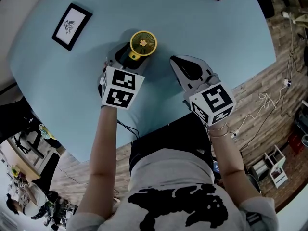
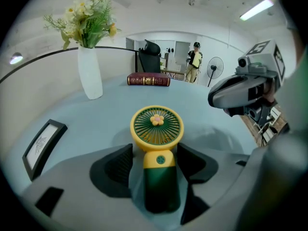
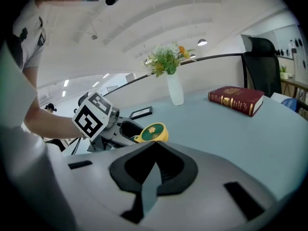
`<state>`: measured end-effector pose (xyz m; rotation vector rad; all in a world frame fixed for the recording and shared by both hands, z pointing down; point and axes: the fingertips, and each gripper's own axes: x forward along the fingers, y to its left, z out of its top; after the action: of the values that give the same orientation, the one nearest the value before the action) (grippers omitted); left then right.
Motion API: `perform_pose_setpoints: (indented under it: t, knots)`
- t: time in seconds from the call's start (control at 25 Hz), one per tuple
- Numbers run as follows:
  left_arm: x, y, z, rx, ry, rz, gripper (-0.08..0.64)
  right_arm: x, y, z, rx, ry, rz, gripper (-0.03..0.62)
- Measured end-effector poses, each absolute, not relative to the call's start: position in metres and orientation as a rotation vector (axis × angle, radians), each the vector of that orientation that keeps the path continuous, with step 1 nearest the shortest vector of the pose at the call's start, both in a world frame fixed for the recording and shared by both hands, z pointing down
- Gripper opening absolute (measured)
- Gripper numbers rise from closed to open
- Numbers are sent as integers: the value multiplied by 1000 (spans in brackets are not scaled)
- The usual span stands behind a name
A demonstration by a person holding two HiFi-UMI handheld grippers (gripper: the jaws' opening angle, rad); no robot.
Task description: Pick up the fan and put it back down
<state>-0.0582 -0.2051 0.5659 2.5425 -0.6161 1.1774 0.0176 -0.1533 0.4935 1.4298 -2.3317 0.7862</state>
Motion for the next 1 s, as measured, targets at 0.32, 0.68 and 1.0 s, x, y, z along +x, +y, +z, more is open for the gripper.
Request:
perform_pose_setpoints:
  t: [0.32,0.68,1.0]
  knots:
    - [-55,-203,565,2547,-607,1189,265,16,-155,491,1436,-2334,795,5]
    - [-57,-196,565,2465,-637,1186,264,21,-151,487,1405,-2347,778,5]
    - [-55,-188,556,2419,-648,1066,264,22,-149,487,1345,-2384,768,5]
